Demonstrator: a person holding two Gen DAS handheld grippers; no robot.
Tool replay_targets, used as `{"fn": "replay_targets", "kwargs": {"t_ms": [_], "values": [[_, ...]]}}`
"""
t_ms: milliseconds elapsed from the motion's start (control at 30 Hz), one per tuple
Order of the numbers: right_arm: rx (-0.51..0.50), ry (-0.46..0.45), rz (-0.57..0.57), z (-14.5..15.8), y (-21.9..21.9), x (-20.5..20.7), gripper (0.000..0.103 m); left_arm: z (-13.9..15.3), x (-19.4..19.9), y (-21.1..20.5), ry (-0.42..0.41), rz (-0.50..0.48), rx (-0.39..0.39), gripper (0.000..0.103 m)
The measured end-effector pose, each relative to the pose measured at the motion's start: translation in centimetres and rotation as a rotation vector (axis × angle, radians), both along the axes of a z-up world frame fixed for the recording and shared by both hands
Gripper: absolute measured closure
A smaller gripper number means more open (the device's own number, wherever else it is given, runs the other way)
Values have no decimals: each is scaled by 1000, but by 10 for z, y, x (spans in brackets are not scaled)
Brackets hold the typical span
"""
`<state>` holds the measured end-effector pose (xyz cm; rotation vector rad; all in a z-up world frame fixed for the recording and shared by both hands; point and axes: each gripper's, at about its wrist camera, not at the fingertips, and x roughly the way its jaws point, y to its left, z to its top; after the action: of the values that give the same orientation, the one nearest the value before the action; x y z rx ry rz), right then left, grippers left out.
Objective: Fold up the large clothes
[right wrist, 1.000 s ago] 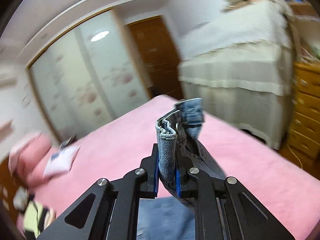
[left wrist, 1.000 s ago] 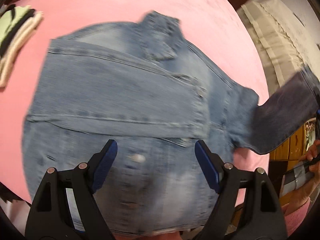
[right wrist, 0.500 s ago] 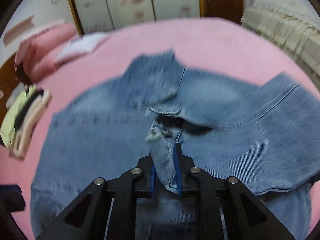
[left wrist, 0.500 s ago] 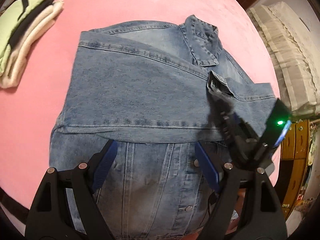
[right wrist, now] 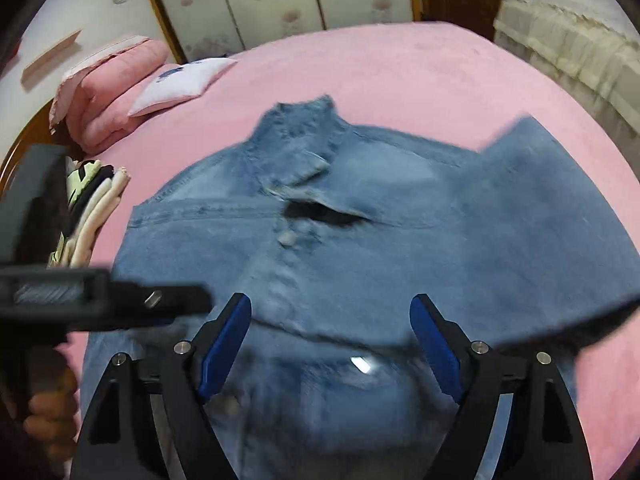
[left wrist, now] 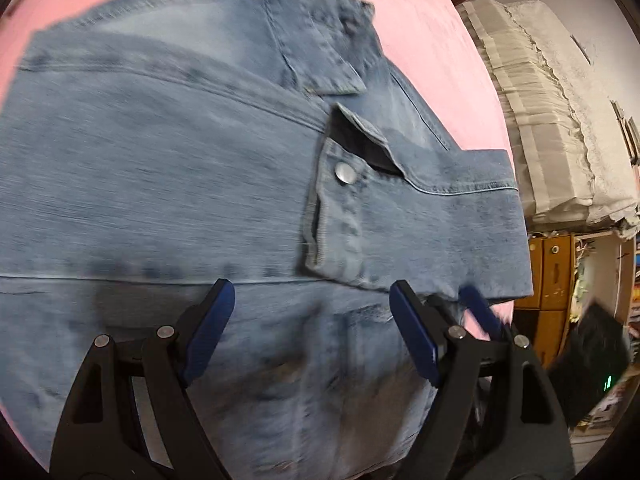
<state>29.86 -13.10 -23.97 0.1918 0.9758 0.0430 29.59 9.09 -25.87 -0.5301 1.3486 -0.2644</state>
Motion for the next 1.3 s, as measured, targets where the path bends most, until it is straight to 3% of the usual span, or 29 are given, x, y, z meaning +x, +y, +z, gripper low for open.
{"fn": "replay_targets", "kwargs": {"t_ms": [100, 267, 300, 333, 400, 467, 500, 600, 700, 900, 1033, 1167, 1300], "values": [[23, 46, -55, 8, -34, -36, 20, -15, 7, -28, 2, -4, 57, 32], [30, 174, -124, -8, -87, -69, 20, -23, 18, -66, -32, -52, 247, 38], [22, 200, -139, -12, -97, -72, 20, -23, 19, -73, -38, -62, 285, 48], [17, 221, -155, -16, -106, -75, 20, -21, 19, -78, -49, -70, 298, 66], [7, 253, -194, -25, -131, -80, 20, -16, 20, -88, -80, -90, 323, 74], [-4, 273, -234, -31, -151, -84, 20, -12, 25, -99, -109, -124, 313, 92], [-8, 279, -252, -34, -162, -84, 20, -9, 29, -103, -123, -125, 300, 95], [-12, 273, -286, -39, -191, -84, 20, 15, 42, -115, -190, -120, 295, 97], [-18, 266, -297, -39, -215, -83, 20, 66, 57, -119, -309, -82, 320, 97], [-46, 279, -239, -36, -241, -83, 20, 146, 55, -80, -507, 74, 353, 97], [-86, 265, -195, -39, -246, -88, 20, 140, 47, -36, -453, 184, 452, 97], [-96, 281, -146, -50, -249, -98, 21, 76, 46, 9, -287, 285, 479, 97], [-129, 293, -115, -60, -255, -114, 23, 13, 39, 26, -134, 292, 555, 97]]}}
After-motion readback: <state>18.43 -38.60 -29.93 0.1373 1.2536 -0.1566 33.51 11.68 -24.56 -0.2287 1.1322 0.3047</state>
